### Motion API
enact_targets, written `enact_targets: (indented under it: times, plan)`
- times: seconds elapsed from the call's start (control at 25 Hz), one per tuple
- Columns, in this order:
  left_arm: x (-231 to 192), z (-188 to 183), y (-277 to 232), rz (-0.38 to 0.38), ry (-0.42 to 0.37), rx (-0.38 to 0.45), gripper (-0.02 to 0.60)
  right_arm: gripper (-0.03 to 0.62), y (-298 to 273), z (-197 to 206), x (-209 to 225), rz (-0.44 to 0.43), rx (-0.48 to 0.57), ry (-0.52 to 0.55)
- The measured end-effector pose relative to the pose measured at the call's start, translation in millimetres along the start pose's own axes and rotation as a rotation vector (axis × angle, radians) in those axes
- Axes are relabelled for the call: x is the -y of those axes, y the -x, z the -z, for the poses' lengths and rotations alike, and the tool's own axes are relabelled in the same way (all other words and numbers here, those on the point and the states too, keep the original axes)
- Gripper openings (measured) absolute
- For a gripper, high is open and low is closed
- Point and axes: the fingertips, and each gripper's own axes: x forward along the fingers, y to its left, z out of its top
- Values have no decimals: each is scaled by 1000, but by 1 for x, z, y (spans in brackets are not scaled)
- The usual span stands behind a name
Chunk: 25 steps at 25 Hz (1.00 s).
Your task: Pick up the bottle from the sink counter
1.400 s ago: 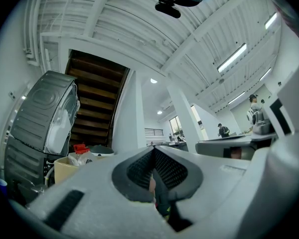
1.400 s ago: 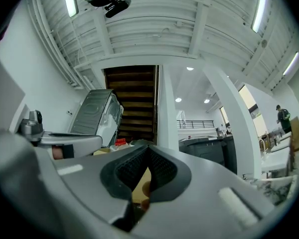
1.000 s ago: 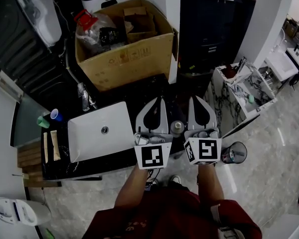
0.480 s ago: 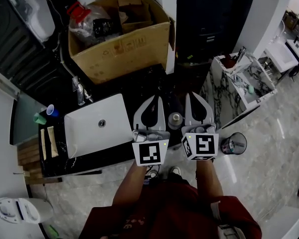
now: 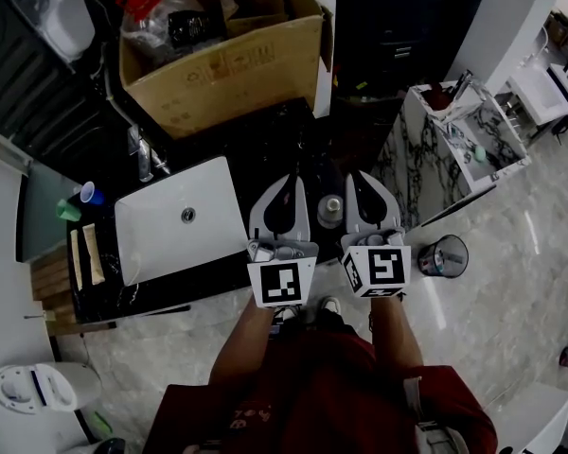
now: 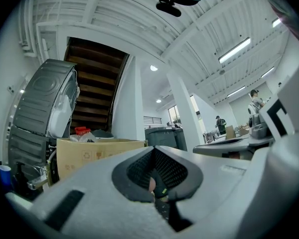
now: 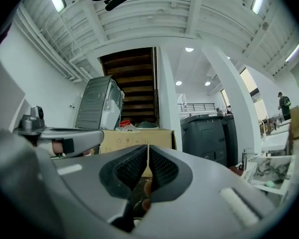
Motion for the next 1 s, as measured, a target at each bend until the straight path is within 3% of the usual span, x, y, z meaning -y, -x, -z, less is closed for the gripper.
enact_targets:
  times: [0.6, 1.0]
  plan:
    - [-4, 39, 15, 3, 13, -84, 0, 54, 4, 58, -10, -23, -129, -5]
    - [-4, 55, 22, 6, 2, -116, 0, 131, 6, 91, -15, -43, -214, -16]
